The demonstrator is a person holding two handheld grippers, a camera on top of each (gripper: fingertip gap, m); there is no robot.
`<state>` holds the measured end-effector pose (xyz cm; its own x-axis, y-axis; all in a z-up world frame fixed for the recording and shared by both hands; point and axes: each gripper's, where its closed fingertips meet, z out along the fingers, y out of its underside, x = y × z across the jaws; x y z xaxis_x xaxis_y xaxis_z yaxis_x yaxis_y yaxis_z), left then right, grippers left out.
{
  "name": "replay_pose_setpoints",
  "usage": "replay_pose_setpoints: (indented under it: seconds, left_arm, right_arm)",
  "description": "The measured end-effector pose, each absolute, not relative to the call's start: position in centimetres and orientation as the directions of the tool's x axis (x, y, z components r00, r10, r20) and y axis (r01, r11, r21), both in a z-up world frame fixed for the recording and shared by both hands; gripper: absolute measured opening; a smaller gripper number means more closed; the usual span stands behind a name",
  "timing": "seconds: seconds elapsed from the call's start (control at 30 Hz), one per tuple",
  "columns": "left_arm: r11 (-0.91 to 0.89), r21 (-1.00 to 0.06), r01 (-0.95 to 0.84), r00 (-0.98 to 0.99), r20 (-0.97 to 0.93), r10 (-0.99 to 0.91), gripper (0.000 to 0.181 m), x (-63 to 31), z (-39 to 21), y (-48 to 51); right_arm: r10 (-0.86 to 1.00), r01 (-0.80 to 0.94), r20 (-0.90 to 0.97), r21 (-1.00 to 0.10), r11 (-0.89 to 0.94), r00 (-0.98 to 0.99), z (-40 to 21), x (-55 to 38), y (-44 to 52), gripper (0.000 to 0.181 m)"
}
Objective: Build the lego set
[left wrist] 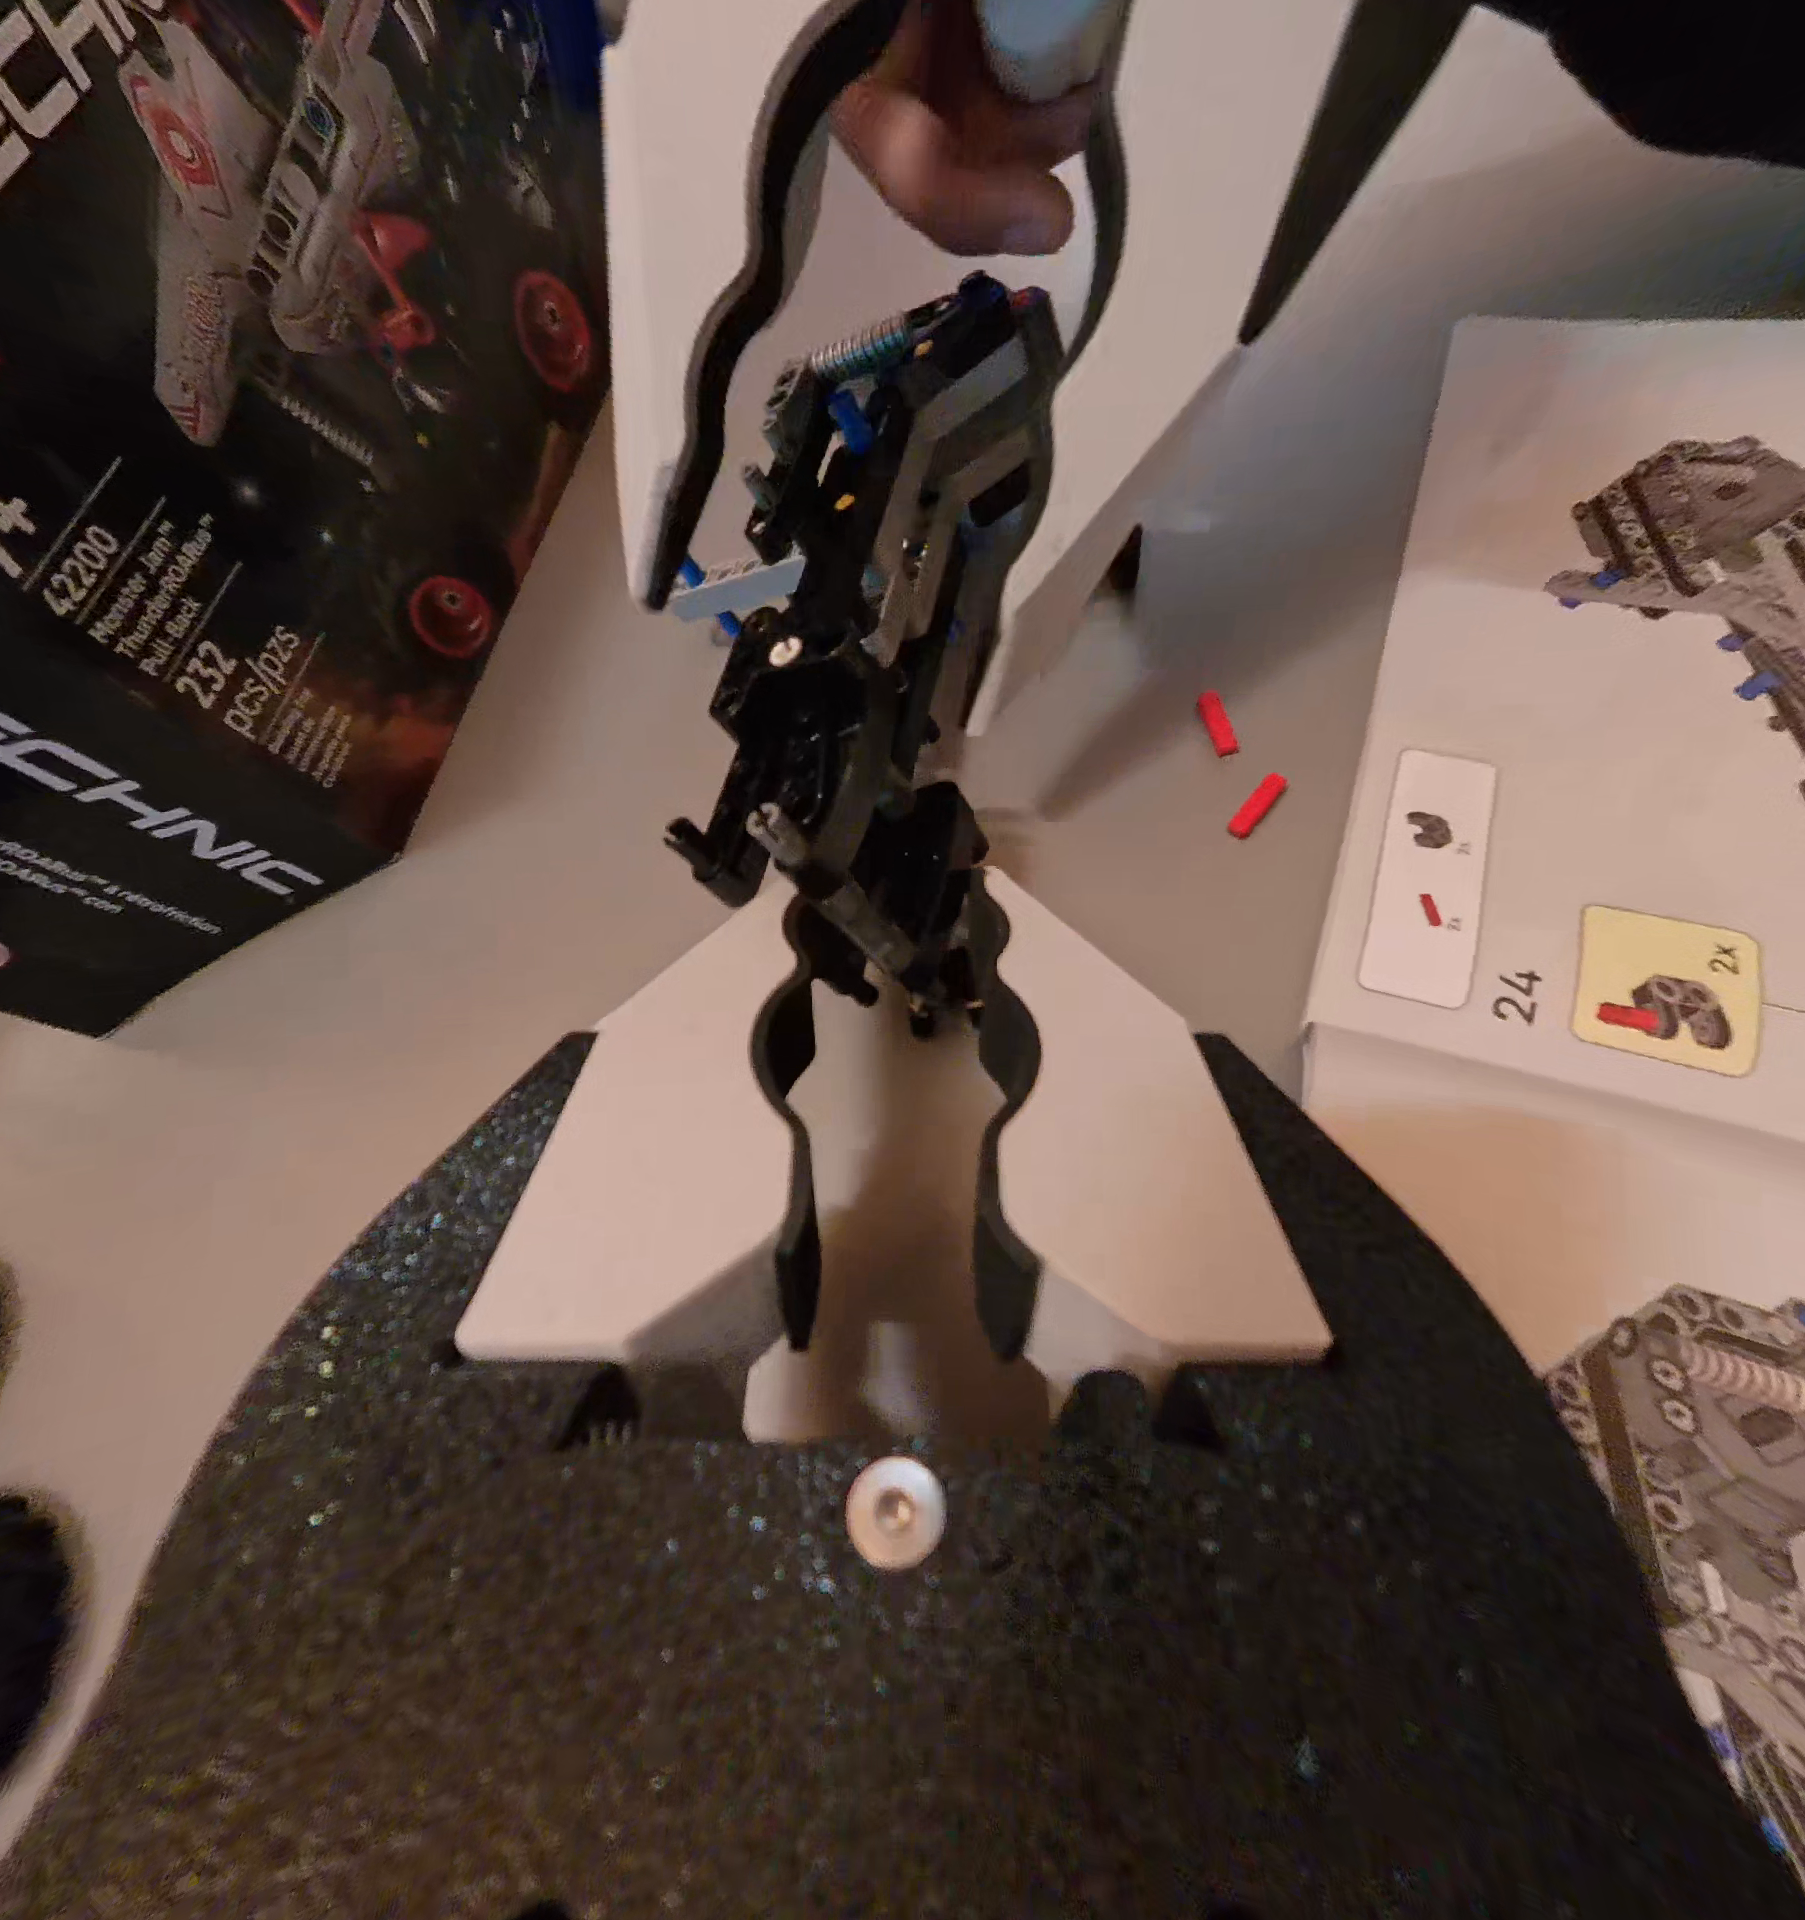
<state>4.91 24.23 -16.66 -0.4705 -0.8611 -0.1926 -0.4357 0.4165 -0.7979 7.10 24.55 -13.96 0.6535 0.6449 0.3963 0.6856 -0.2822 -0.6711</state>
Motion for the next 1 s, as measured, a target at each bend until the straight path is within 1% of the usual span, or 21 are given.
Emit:
replay_pose_setpoints:
  seconds: [0.07,0.1,0.13,0.17,0.27,0.37,0.5,0.6,0.67,0.73,0.8,0.83,0.9,1.0]
  left_arm:
    - [0.421,-0.797,-0.433,-0.457,-0.209,-0.865,0.025,5.0,-16.6,24.0]
    - [0.423,-0.798,-0.43,-0.454,-0.214,-0.865,0.026,5.0,-16.7,23.8]
    - [0.426,-0.798,-0.427,-0.454,-0.218,-0.864,0.027,5.0,-16.8,23.5]
    - [0.434,-0.794,-0.426,-0.46,-0.223,-0.859,0.028,4.9,-16.9,23.3]
    - [0.441,-0.787,-0.432,-0.471,-0.22,-0.854,0.035,4.4,-17.0,23.3]
    - [0.4,-0.799,-0.449,-0.465,-0.174,-0.868,0.035,3.7,-16.7,24.0]
    - [0.329,-0.803,-0.498,-0.431,-0.1,-0.897,0.036,3.4,-17.0,24.8]
    - [0.356,-0.791,-0.497,-0.43,-0.132,-0.893,0.043,3.6,-17.5,24.8]
    - [0.373,-0.789,-0.488,-0.45,-0.139,-0.882,0.034,3.5,-17.5,24.4]
    - [0.377,-0.787,-0.488,-0.454,-0.14,-0.88,0.033,3.5,-17.6,24.2]
    - [0.371,-0.791,-0.486,-0.449,-0.139,-0.883,0.039,3.7,-17.5,24.2]
    - [0.366,-0.797,-0.48,-0.449,-0.136,-0.883,0.039,3.7,-17.4,24.2]
    - [0.355,-0.806,-0.475,-0.452,-0.123,-0.884,0.032,3.7,-17.2,24.0]
    - [0.332,-0.816,-0.473,-0.45,-0.1,-0.887,0.027,3.8,-17.0,23.9]
  right_arm:
    - [0.697,0.661,0.334,-0.701,-0.267,0.635,-13.9,6.1,24.5,0.049]
    - [0.699,0.657,0.331,-0.708,-0.26,0.634,-13.7,6.0,24.7,0.044]
    - [0.71,0.659,0.325,-0.707,-0.256,0.624,-13.8,5.9,24.6,0.033]
    - [0.726,0.671,0.32,-0.695,-0.257,0.609,-14.2,5.8,24.4,0.028]
    - [0.75,0.709,0.343,-0.667,-0.229,0.565,-14.7,5.9,24.0,0.027]
    - [0.768,0.729,0.349,-0.65,-0.214,0.537,-14.8,6.1,23.6,0.025]
    - [0.767,0.725,0.344,-0.654,-0.217,0.541,-14.9,6.3,23.9,0.025]
    - [0.786,0.737,0.337,-0.643,-0.211,0.519,-15.3,5.8,23.8,0.025]
    - [0.787,0.737,0.337,-0.643,-0.208,0.516,-15.3,5.8,23.8,0.025]
    - [0.792,0.728,0.325,-0.654,-0.206,0.517,-15.2,5.7,23.6,0.025]
    - [0.802,0.712,0.301,-0.672,-0.205,0.515,-15.1,5.5,23.3,0.026]
    - [0.8,0.705,0.299,-0.679,-0.205,0.52,-15.0,5.6,23.3,0.026]
    - [0.797,0.697,0.298,-0.687,-0.203,0.526,-14.8,5.7,23.3,0.025]
    - [0.792,0.688,0.297,-0.697,-0.202,0.533,-14.6,5.9,23.1,0.024]
